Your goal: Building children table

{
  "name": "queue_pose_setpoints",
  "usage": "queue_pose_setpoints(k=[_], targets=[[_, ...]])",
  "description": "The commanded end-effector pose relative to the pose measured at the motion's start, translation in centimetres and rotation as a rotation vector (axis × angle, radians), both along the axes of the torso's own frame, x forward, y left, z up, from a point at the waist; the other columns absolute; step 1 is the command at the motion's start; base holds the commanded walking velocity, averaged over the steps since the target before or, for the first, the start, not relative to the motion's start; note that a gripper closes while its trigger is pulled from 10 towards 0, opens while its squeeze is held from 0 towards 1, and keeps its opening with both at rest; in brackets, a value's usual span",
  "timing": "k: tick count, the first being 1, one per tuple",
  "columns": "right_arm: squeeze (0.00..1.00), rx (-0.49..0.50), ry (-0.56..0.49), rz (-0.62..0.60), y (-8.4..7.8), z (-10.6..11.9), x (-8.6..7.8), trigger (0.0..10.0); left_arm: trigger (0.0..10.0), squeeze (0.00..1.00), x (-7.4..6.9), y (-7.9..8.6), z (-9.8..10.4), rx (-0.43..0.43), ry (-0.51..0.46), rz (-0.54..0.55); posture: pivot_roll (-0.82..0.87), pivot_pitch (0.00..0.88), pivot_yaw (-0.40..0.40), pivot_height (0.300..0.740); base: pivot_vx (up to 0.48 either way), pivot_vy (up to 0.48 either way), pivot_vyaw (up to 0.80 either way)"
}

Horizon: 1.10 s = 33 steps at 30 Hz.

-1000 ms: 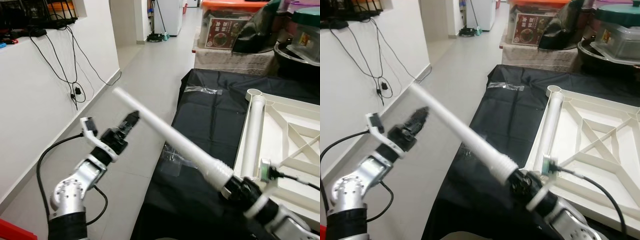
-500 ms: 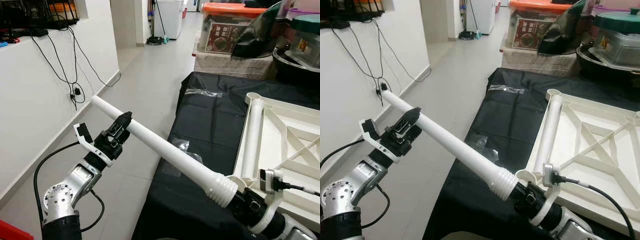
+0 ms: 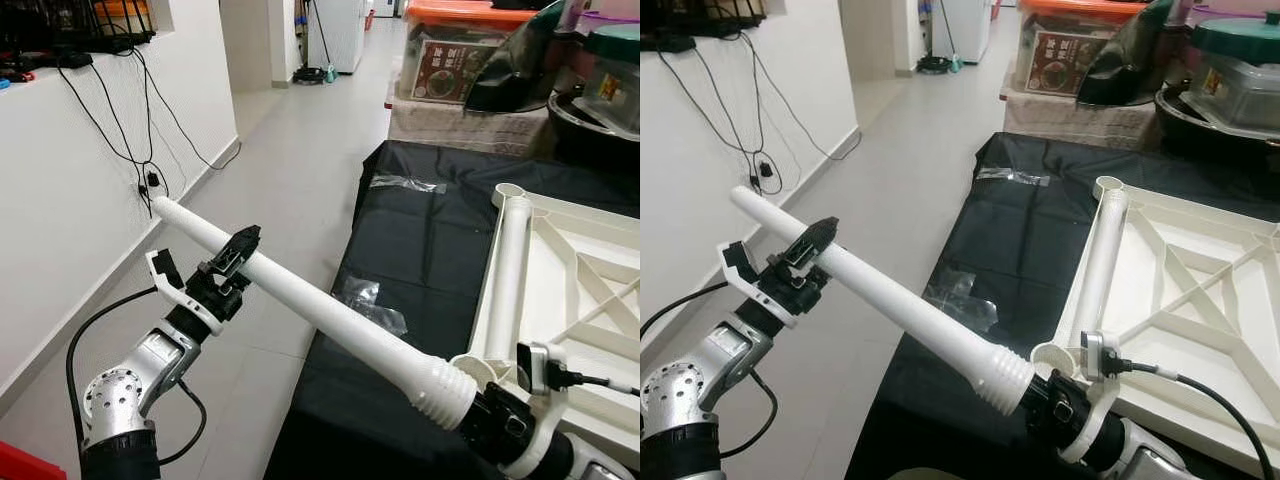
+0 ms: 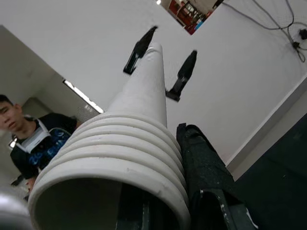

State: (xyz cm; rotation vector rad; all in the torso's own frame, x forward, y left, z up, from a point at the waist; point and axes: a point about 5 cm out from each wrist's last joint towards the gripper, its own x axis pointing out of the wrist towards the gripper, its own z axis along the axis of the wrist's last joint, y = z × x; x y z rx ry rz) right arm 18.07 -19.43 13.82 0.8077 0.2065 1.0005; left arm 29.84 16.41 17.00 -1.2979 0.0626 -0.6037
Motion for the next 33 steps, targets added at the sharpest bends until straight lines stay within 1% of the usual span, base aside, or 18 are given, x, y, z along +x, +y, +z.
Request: queue_pose_setpoints(k=[1,7,8,9,10,11,27,28,29,30,32,33], targets=[[0.00,0.006,-0.014,0.057,0.6,0.3,-0.3,0.0,10.0,0.00,0.2,0.4,-0.1,-0.032,0.020,0.017,0.06,0.000,-0.057,0.740,0.000,0.000,0.00],[0.00,-0.002,-0.005,0.061,0.6,0.1,-0.4,0.0,10.0,0.00,0.4,0.9,0.2,-0.083,0.011,0.037,0.06,0.000,-0.057,0.740,0.000,0.000,0.00],[0.00,-0.004,-0.002,0.058,0.6,0.0,-0.3,0.0,8.6,0.00,0.4,0.9,0.2,-0.094,0.007,0.043,0.06,0.000,-0.057,0.740,0.000,0.000,0.00],[0.00,-0.005,-0.001,0.057,0.6,0.0,-0.3,0.0,2.3,0.00,0.4,1.0,0.3,-0.104,0.002,0.052,0.06,0.000,-0.057,0.740,0.000,0.000,0.00],[0.00,-0.005,-0.001,0.057,0.6,0.0,-0.3,0.0,2.3,0.00,0.4,1.0,0.3,-0.104,0.002,0.052,0.06,0.000,-0.057,0.740,0.000,0.000,0.00],[0.00,-0.005,-0.001,0.057,0.6,0.0,-0.3,0.0,0.0,0.00,0.5,1.1,0.4,-0.113,-0.001,0.058,0.06,0.000,-0.057,0.740,0.000,0.000,0.00],[0.00,0.006,-0.029,0.015,0.5,0.1,0.3,0.0,0.0,0.00,0.8,1.3,0.3,-0.141,0.014,0.081,0.06,0.000,-0.051,0.740,0.000,0.000,0.00],[0.00,-0.006,-0.031,-0.007,0.4,0.1,0.6,4.0,0.0,0.00,0.8,1.3,0.4,-0.143,0.012,0.082,0.06,0.000,-0.051,0.740,0.000,0.000,0.00],[0.00,-0.006,-0.031,-0.007,0.4,0.1,0.6,4.0,0.0,0.00,0.8,1.3,0.4,-0.143,0.012,0.082,0.06,0.000,-0.051,0.740,0.000,0.000,0.00],[0.53,-0.015,-0.043,-0.037,0.3,0.1,1.0,10.0,0.0,0.00,0.9,1.2,0.4,-0.139,0.012,0.082,0.06,0.000,-0.051,0.740,0.000,0.000,0.00],[0.53,-0.021,-0.051,-0.057,0.2,0.1,1.2,10.0,0.0,0.00,0.9,1.2,0.5,-0.137,0.012,0.083,0.06,0.000,-0.051,0.740,0.000,0.000,0.00],[1.00,-0.019,-0.054,-0.066,0.0,0.0,1.3,10.0,0.0,0.00,1.1,1.2,0.6,-0.135,0.010,0.082,0.07,0.000,-0.054,0.740,0.000,0.000,0.00]])
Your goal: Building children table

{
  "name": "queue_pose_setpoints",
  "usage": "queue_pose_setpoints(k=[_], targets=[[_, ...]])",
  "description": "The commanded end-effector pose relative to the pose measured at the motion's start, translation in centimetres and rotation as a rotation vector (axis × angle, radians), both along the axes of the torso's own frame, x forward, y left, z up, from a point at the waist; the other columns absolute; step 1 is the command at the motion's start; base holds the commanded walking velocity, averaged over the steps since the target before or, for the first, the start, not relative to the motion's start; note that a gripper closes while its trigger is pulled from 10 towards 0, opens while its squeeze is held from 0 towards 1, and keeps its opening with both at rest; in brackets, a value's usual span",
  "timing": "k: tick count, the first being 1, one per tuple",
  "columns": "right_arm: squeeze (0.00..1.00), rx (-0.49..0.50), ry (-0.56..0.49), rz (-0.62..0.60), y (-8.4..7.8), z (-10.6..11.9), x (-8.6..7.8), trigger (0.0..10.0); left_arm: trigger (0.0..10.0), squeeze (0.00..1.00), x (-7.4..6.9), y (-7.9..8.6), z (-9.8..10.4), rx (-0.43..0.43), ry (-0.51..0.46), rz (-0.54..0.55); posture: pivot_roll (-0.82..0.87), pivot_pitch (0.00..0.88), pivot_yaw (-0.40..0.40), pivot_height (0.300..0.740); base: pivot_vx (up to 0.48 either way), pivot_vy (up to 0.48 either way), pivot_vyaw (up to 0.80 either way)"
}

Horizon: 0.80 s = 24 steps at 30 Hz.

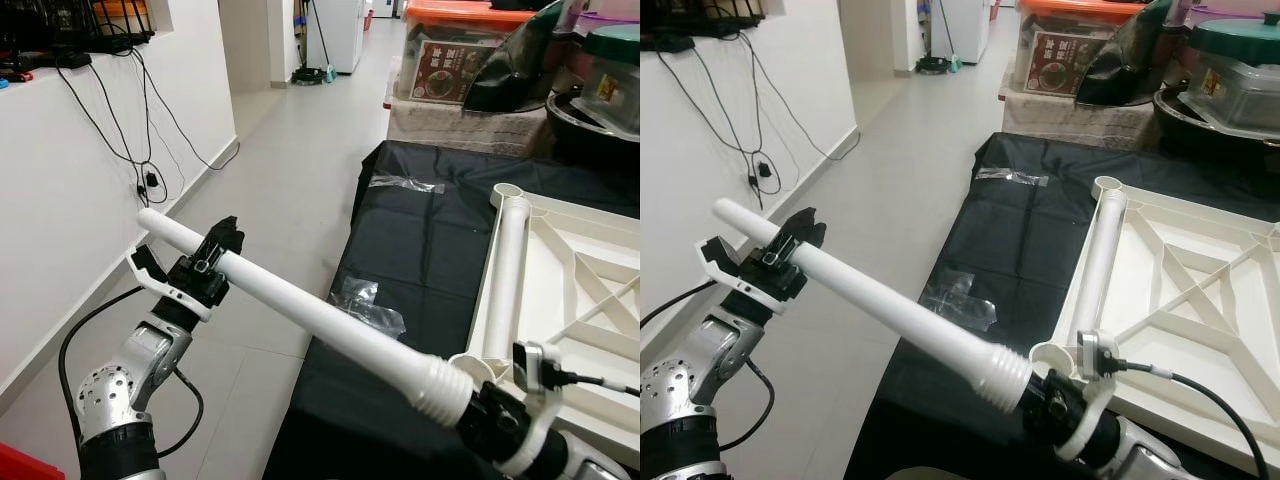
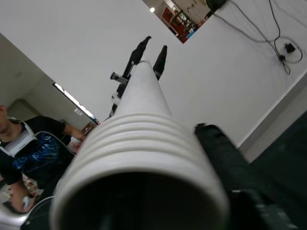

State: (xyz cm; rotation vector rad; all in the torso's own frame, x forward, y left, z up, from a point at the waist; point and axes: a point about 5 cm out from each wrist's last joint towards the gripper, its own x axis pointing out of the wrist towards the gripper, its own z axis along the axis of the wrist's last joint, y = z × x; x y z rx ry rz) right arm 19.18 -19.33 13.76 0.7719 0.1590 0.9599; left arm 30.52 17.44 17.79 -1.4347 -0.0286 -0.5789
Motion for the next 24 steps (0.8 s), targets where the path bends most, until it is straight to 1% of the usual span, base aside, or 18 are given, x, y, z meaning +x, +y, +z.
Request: queue_pose_setpoints(k=[1,2,3,4,7,8,9,10,16,18,19,21,23,24], targets=[[1.00,0.000,-0.015,-0.011,-0.1,0.1,0.2,10.0,0.0,0.00,0.4,0.2,-0.2,0.013,0.025,0.026,0.07,0.000,-0.054,0.740,0.000,0.000,0.00],[1.00,0.007,-0.017,-0.015,-0.2,0.1,0.2,10.0,5.0,0.00,0.5,0.1,0.0,0.016,0.023,0.025,0.07,0.000,-0.054,0.740,0.000,0.000,0.00],[1.00,0.015,-0.018,-0.012,-0.3,0.1,0.2,10.0,9.6,0.00,0.6,0.1,0.1,0.017,0.022,0.022,0.07,0.000,-0.055,0.740,0.000,0.000,0.00],[1.00,0.020,-0.019,-0.013,-0.4,0.1,0.2,10.0,10.0,0.00,0.7,0.1,0.2,0.016,0.022,0.022,0.07,0.000,-0.055,0.740,0.000,0.000,0.00],[1.00,0.021,-0.012,-0.014,-0.5,0.0,0.1,10.0,10.0,0.00,0.8,0.1,0.3,0.007,0.020,0.021,0.07,0.000,-0.055,0.740,0.000,0.000,0.00],[0.00,0.006,-0.002,-0.016,-0.6,-0.2,0.1,10.0,10.0,0.00,0.8,0.2,0.3,0.001,0.020,0.023,0.06,0.000,-0.051,0.740,0.000,0.000,0.00],[0.00,0.006,-0.002,-0.016,-0.6,-0.2,0.1,10.0,10.0,0.00,0.8,0.2,0.3,0.001,0.020,0.023,0.06,0.000,-0.051,0.740,0.000,0.000,0.00],[0.00,0.000,0.009,-0.018,-0.9,-0.5,-0.1,10.0,0.0,0.00,0.9,0.2,0.3,-0.011,0.024,0.030,0.06,0.000,-0.053,0.740,0.000,0.000,0.00],[0.00,0.000,0.023,-0.027,-1.4,-0.8,-0.4,10.0,0.0,0.00,1.0,0.4,0.4,-0.029,0.022,0.038,0.06,0.000,-0.053,0.740,0.000,0.000,0.00],[0.00,0.009,0.036,-0.061,-2.4,-1.1,-0.6,10.0,0.0,0.00,1.1,0.8,0.5,-0.001,0.011,0.051,0.06,0.000,-0.054,0.740,0.000,0.000,0.00],[0.00,0.009,0.036,-0.061,-2.4,-1.1,-0.6,10.0,0.0,0.00,1.1,0.8,0.5,-0.001,0.011,0.051,0.06,0.000,-0.054,0.740,0.000,0.000,0.00],[0.00,0.002,0.065,-0.097,-3.5,-1.8,-0.8,10.0,0.0,0.00,1.3,1.5,0.7,0.013,0.001,0.064,0.06,0.000,-0.054,0.740,0.000,0.000,0.00],[0.00,-0.004,0.079,-0.111,-3.9,-2.1,-1.0,10.0,0.0,0.00,1.4,1.8,0.8,0.021,-0.006,0.065,0.06,0.000,-0.054,0.740,0.000,0.000,0.00],[0.00,-0.015,0.089,-0.135,-4.4,-2.4,-1.0,10.0,0.0,0.00,1.4,2.0,1.0,0.037,-0.011,0.066,0.06,0.000,-0.054,0.740,0.000,0.000,0.00]])
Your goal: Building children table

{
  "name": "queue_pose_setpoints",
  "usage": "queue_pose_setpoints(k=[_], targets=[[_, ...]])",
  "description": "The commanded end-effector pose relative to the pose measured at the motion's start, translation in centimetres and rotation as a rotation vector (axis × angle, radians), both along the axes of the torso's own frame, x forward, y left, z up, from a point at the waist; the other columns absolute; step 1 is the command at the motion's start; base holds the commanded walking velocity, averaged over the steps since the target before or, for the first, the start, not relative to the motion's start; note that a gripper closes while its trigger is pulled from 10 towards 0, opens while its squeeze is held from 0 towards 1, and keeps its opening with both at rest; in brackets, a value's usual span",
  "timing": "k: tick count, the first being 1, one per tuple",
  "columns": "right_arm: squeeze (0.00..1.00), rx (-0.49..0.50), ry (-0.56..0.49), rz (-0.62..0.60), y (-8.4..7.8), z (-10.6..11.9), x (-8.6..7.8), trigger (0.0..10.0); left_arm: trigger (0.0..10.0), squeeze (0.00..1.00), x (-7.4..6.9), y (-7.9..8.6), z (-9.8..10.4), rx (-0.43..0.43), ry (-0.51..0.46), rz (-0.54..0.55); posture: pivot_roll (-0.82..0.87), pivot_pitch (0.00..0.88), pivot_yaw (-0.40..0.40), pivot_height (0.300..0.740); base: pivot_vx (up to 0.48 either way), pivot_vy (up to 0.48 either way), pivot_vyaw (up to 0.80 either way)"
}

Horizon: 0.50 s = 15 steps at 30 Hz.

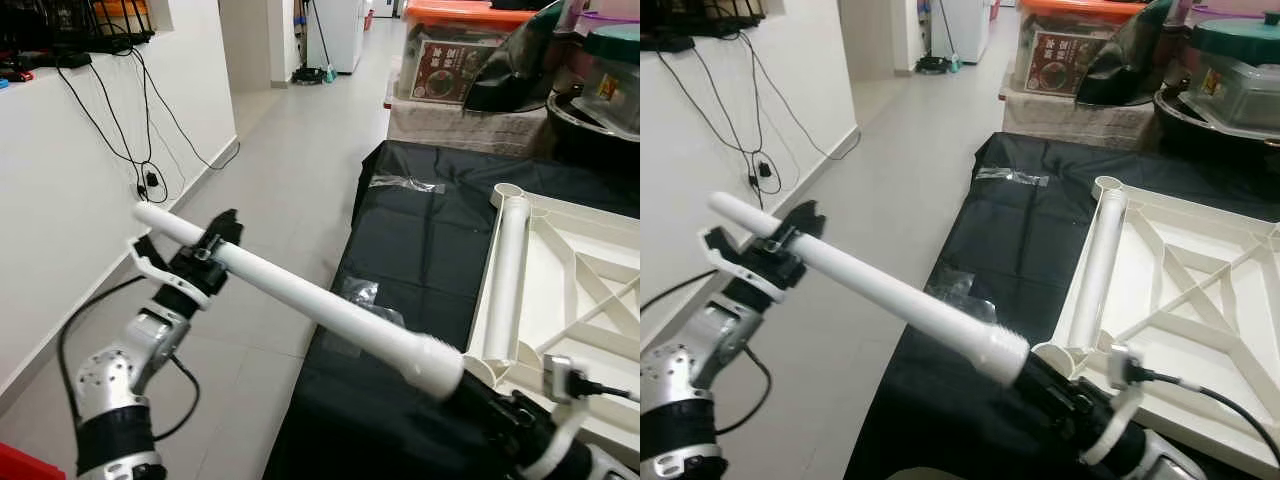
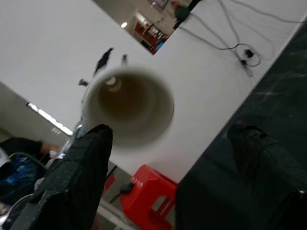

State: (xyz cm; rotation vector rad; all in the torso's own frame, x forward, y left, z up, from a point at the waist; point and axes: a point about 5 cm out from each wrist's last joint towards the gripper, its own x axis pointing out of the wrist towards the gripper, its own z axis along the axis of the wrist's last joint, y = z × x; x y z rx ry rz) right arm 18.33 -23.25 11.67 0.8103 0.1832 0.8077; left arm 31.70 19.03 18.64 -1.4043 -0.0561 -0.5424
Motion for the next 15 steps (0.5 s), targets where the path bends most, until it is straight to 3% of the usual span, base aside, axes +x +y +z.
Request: queue_pose_setpoints(k=[1,3,5,8,9,10,11,13,15], targets=[[0.00,-0.028,0.017,-0.038,-1.0,-0.7,-0.1,10.0,0.0,0.00,0.3,0.6,0.2,0.030,-0.013,0.021,0.07,0.000,-0.059,0.740,0.000,0.000,0.00],[0.00,-0.028,0.017,-0.038,-1.0,-0.7,-0.1,10.0,0.0,0.00,0.3,0.6,0.2,0.030,-0.013,0.021,0.07,0.000,-0.059,0.740,0.000,0.000,0.00],[0.00,-0.096,0.036,-0.225,-3.4,-1.2,1.1,10.0,0.0,0.00,0.8,1.2,1.4,0.101,-0.055,0.015,0.07,0.000,-0.059,0.740,0.000,0.000,0.00],[0.00,-0.106,0.033,-0.278,-4.0,-1.2,1.6,10.0,0.0,0.00,1.0,1.3,1.9,0.119,-0.072,0.012,0.07,0.000,-0.059,0.740,0.000,0.000,0.00],[0.00,-0.117,0.007,-0.355,-4.8,-0.5,2.4,10.0,4.2,0.00,1.4,1.1,2.9,0.157,-0.112,-0.004,0.07,0.000,-0.059,0.740,0.000,0.000,0.00],[0.00,-0.117,-0.022,-0.428,-5.4,0.4,3.3,10.0,10.0,0.00,1.9,0.8,4.1,0.185,-0.156,-0.023,0.07,0.000,-0.057,0.740,0.000,0.000,0.00],[0.00,-0.117,-0.022,-0.428,-5.4,0.4,3.3,10.0,10.0,0.00,1.9,0.8,4.1,0.185,-0.156,-0.023,0.07,0.000,-0.057,0.740,0.000,0.000,0.00],[0.00,-0.120,-0.087,-0.508,-5.9,2.1,4.7,10.0,10.0,0.00,2.7,0.2,6.2,0.229,-0.231,-0.055,0.07,0.000,-0.057,0.740,0.000,0.000,0.00],[0.00,-0.099,-0.182,-0.494,-5.0,4.6,6.0,10.0,10.0,0.00,3.7,-1.0,8.5,0.261,-0.310,-0.088,0.07,0.000,-0.052,0.740,0.000,0.000,0.00]])
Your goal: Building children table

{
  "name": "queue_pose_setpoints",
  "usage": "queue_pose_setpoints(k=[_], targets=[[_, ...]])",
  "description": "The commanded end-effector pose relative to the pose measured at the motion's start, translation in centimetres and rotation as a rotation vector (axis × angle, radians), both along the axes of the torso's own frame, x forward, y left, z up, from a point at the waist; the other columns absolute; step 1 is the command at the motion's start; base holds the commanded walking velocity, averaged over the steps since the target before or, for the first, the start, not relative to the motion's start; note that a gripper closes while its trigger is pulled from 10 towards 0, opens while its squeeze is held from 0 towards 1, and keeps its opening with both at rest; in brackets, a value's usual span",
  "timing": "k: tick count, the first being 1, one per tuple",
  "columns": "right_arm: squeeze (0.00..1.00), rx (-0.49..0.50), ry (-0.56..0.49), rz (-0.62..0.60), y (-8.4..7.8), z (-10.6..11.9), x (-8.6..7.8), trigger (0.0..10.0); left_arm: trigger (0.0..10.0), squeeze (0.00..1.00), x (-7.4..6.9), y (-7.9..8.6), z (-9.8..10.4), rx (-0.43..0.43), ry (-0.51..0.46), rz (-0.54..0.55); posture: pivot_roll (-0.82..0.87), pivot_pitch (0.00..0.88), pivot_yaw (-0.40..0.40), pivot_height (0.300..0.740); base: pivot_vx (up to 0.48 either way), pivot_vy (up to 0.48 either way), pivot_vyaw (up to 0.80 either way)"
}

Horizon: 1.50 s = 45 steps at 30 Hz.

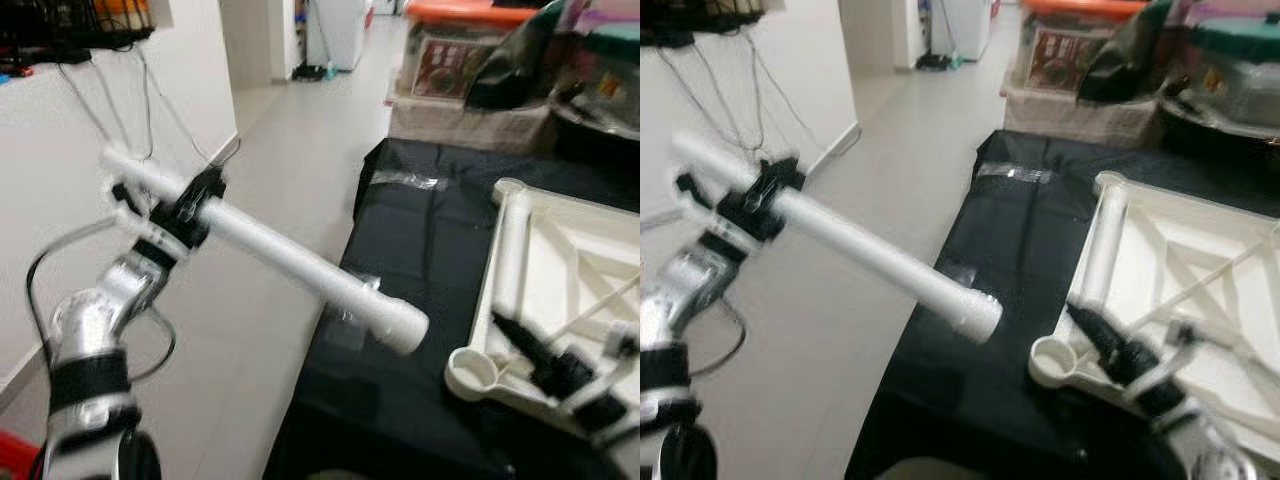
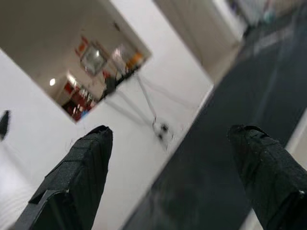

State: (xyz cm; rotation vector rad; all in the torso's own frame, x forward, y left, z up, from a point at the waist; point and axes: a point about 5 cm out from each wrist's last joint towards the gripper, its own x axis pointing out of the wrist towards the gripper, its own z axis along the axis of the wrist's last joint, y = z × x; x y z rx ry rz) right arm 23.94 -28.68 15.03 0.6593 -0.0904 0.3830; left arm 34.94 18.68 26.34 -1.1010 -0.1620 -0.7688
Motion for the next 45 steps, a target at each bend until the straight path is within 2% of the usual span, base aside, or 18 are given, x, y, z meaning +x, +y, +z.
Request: queue_pose_setpoints(k=[1,4,5,6,8,9,11,14,16,18,23,24,27,28,29,30,38,45], targets=[[0.00,-0.004,-0.084,0.017,0.9,2.1,0.7,10.0,10.0,0.00,0.8,-1.0,1.6,0.041,-0.058,-0.035,0.07,0.000,-0.051,0.740,0.000,0.000,0.00],[0.00,-0.002,-0.145,0.083,2.1,3.7,1.2,10.0,10.0,0.00,1.3,-2.1,2.7,0.082,-0.108,-0.069,0.07,0.000,-0.051,0.740,0.000,0.000,0.00],[0.00,-0.031,-0.168,0.123,2.9,4.4,1.4,10.0,10.0,0.00,1.4,-2.8,3.2,0.110,-0.141,-0.099,0.07,0.000,-0.050,0.740,0.000,0.000,0.00],[0.00,-0.031,-0.168,0.123,2.9,4.4,1.4,10.0,10.0,0.00,1.4,-2.8,3.2,0.110,-0.141,-0.099,0.07,0.000,-0.050,0.740,0.000,0.000,0.00],[0.00,-0.121,-0.195,0.202,4.5,5.3,1.8,10.0,10.0,0.00,1.5,-4.4,3.8,0.188,-0.201,-0.157,0.07,0.000,-0.047,0.740,0.000,0.000,0.00],[0.00,-0.121,-0.195,0.202,4.5,5.3,1.8,10.0,10.0,0.00,1.5,-4.4,3.8,0.188,-0.201,-0.157,0.07,0.000,-0.047,0.740,0.000,0.000,0.00],[0.00,-0.252,-0.185,0.272,6.4,5.8,2.4,10.0,10.0,0.00,1.4,-6.7,4.0,0.286,-0.272,-0.242,0.07,0.000,-0.040,0.740,0.000,0.000,0.00],[0.00,-0.413,-0.140,0.342,8.1,6.0,3.1,10.0,10.0,0.00,1.2,-9.2,3.9,0.366,-0.347,-0.334,0.06,0.000,-0.032,0.740,0.000,0.000,0.00],[0.00,-0.413,-0.140,0.342,8.1,6.0,3.1,10.0,10.0,0.00,1.2,-9.2,3.9,0.366,-0.347,-0.334,0.06,0.000,-0.032,0.740,0.000,0.000,0.00],[0.00,-0.485,-0.133,0.367,8.8,6.6,3.4,10.0,10.0,0.00,1.3,-10.5,4.0,0.391,-0.386,-0.359,0.06,0.000,-0.032,0.740,0.000,0.000,0.00],[0.00,-0.512,-0.179,0.434,9.9,8.2,3.4,10.0,10.0,0.00,1.2,-11.7,4.5,0.392,-0.433,-0.389,0.06,0.000,-0.029,0.740,0.000,0.000,0.00],[1.00,-0.519,-0.209,0.471,10.3,9.0,3.2,10.0,10.0,0.00,1.1,-12.4,4.7,0.400,-0.461,-0.405,0.06,0.000,-0.028,0.740,0.000,0.000,0.00],[1.00,-0.540,-0.237,0.517,10.6,9.7,3.0,10.0,10.0,0.00,1.0,-13.1,4.9,0.416,-0.497,-0.425,0.05,0.000,-0.026,0.740,0.000,0.000,0.00],[0.92,-0.556,-0.235,0.533,10.6,9.7,2.9,10.0,10.0,0.00,0.9,-13.2,4.9,0.423,-0.510,-0.433,0.05,0.000,-0.026,0.740,0.000,0.000,0.00],[0.92,-0.556,-0.235,0.533,10.6,9.7,2.9,10.0,10.0,0.00,0.9,-13.2,4.9,0.423,-0.510,-0.433,0.05,0.000,-0.026,0.740,0.000,0.000,0.00],[0.00,-0.581,-0.230,0.550,10.4,9.7,2.9,10.0,10.0,0.00,0.9,-13.3,5.0,0.429,-0.522,-0.441,0.05,0.000,-0.024,0.740,0.000,0.000,0.00],[0.00,-0.641,-0.192,0.650,10.9,9.5,2.7,10.0,10.0,0.00,1.3,-13.7,5.6,0.440,-0.566,-0.437,0.05,0.000,-0.030,0.740,0.000,0.000,0.00],[0.00,-0.724,-0.147,0.651,11.8,9.3,3.1,10.0,10.0,0.00,1.4,-14.3,6.0,0.431,-0.586,-0.434,0.04,0.000,-0.016,0.740,0.000,0.000,0.00]])
